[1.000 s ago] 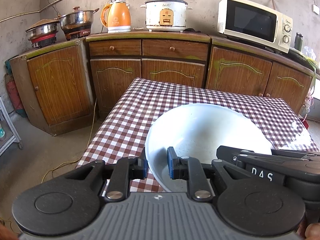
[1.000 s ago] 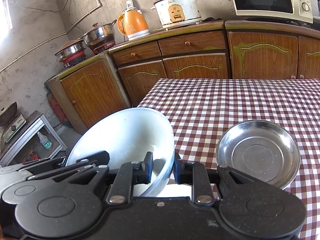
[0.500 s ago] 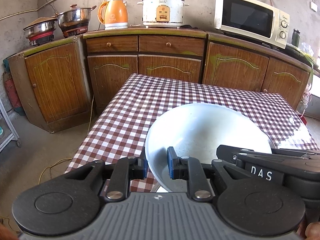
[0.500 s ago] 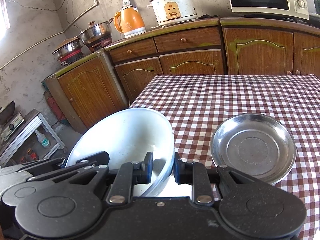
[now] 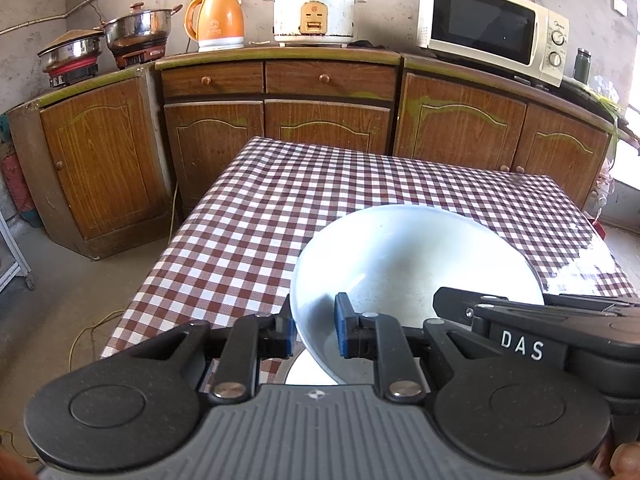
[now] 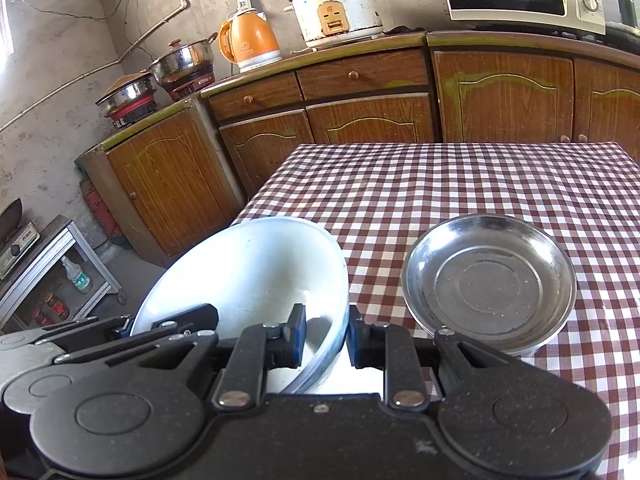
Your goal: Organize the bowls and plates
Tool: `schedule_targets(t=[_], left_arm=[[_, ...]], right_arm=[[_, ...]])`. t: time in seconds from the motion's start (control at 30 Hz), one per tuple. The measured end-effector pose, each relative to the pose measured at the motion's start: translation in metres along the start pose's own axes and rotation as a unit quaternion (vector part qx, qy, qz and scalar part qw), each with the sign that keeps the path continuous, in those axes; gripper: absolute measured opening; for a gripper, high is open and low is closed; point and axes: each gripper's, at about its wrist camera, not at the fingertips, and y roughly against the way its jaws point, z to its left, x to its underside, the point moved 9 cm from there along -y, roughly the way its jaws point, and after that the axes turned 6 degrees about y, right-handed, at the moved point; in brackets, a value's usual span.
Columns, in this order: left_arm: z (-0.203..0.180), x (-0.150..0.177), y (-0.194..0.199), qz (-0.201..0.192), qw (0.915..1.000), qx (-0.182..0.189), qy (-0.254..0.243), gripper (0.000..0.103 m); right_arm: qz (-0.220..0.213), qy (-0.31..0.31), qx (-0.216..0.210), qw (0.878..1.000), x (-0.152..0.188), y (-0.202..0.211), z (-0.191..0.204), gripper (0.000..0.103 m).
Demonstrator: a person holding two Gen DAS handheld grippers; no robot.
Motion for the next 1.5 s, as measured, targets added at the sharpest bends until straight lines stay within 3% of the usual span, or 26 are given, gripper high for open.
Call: schedule_targets(t=[0.9,1.5], left_arm=[[-0.011,0.03,-0.021,0.043,0.999,0.009,-0.01,0.019],[0.004,0.052,-0.04,0.077,0.9965,-0.026,-0.018,0.019]], right_arm=[[0.039,-0.026,0.013,0.999,0.032,-0.009,-0.023,0.027],[0.083,-0.048,-0.022,0.995,0.057,-0.047,-0.023,0.027]])
